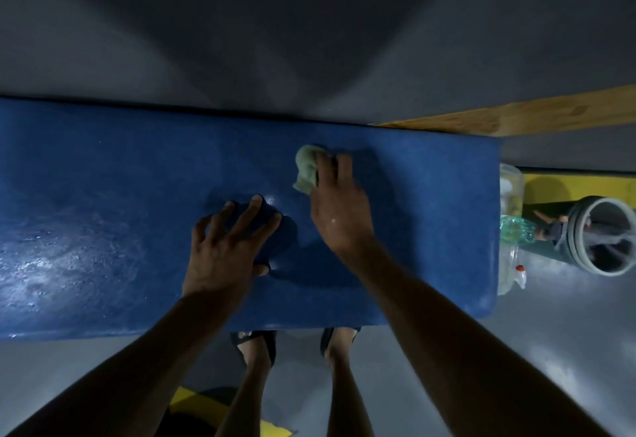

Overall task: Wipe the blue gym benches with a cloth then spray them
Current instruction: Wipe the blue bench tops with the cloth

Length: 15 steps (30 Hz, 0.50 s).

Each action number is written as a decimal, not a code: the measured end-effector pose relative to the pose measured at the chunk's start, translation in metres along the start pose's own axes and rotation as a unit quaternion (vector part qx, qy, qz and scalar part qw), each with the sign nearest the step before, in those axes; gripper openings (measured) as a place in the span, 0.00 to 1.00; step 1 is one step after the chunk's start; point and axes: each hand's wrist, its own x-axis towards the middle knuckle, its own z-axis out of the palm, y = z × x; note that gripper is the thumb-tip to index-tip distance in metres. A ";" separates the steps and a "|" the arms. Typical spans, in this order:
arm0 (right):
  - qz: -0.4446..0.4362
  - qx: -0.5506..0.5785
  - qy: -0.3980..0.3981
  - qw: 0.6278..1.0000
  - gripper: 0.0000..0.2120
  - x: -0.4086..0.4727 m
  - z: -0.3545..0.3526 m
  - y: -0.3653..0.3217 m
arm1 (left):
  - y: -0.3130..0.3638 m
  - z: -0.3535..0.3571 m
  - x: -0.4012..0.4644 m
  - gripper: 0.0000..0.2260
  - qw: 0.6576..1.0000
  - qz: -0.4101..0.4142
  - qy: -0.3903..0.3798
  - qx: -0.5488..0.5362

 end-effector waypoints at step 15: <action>0.138 0.059 0.065 0.986 0.23 -0.022 0.007 -0.001 | -0.001 -0.004 0.000 0.46 1.000 0.000 0.002 -0.005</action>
